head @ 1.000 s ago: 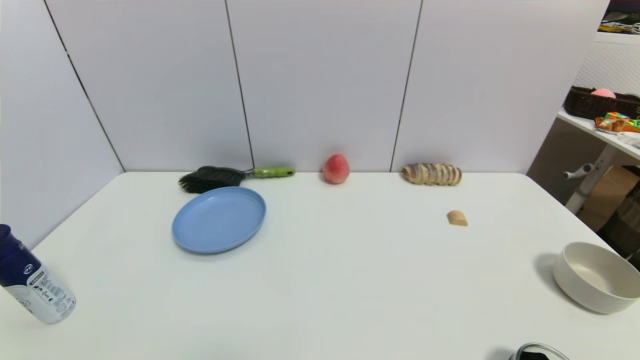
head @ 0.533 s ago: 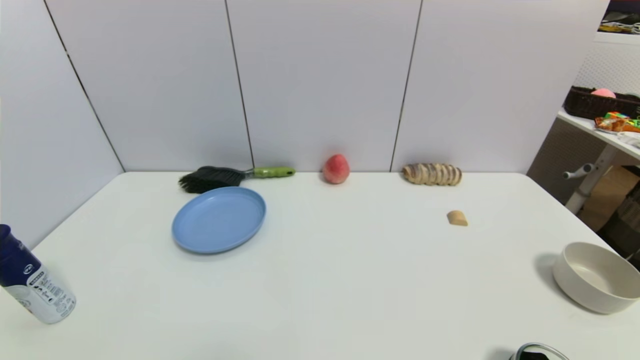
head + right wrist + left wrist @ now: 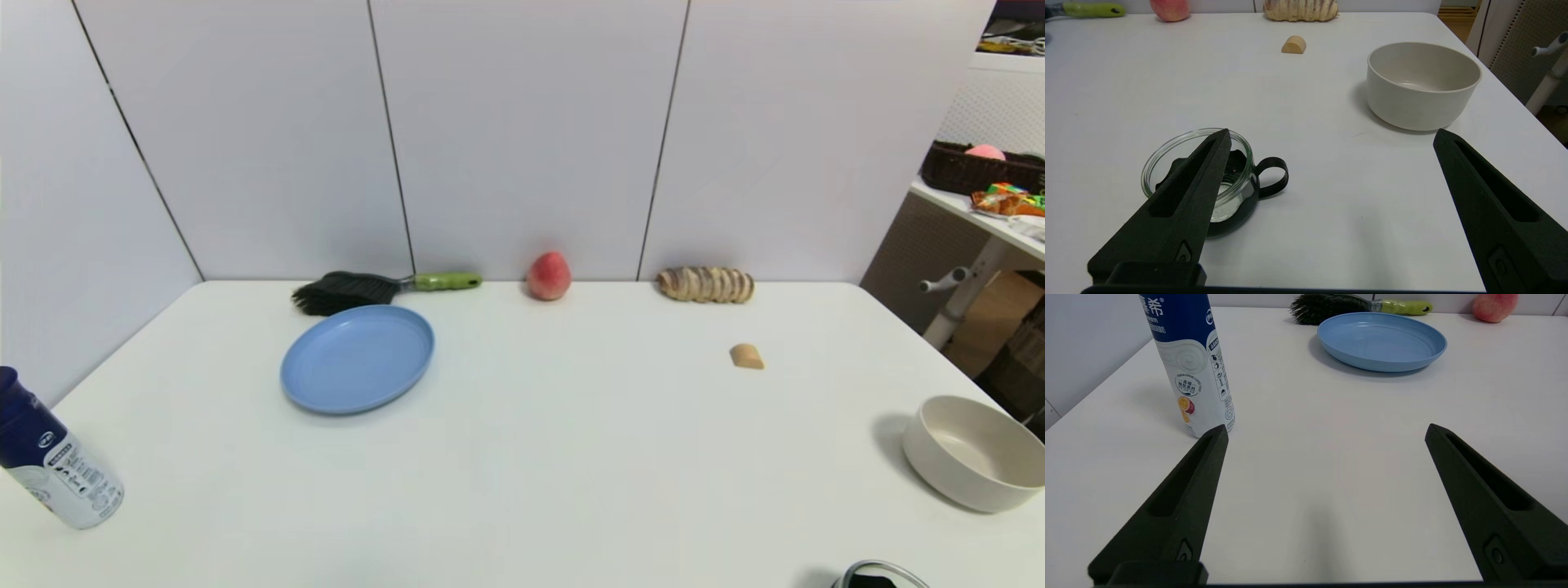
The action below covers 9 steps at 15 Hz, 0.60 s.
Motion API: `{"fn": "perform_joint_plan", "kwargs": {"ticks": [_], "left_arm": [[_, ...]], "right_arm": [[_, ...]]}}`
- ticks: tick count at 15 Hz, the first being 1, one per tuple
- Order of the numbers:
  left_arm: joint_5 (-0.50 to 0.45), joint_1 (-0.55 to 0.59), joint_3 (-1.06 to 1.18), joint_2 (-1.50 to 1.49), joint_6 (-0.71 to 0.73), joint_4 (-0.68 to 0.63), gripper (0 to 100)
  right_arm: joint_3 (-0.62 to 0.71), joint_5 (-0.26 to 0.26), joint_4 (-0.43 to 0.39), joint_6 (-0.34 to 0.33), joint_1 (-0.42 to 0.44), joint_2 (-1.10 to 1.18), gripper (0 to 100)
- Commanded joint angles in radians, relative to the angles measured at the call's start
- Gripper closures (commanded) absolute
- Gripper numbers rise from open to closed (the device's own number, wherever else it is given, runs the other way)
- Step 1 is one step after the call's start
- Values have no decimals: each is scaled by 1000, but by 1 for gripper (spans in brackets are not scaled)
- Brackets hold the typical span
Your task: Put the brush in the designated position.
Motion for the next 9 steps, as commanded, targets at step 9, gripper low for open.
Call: {"fn": "perform_joint_plan", "kwargs": {"ticks": [9], "left_arm": [[0, 0, 0, 2, 0, -1, 0]], "right_arm": [[2, 0, 0, 0, 0, 1, 0]]}}
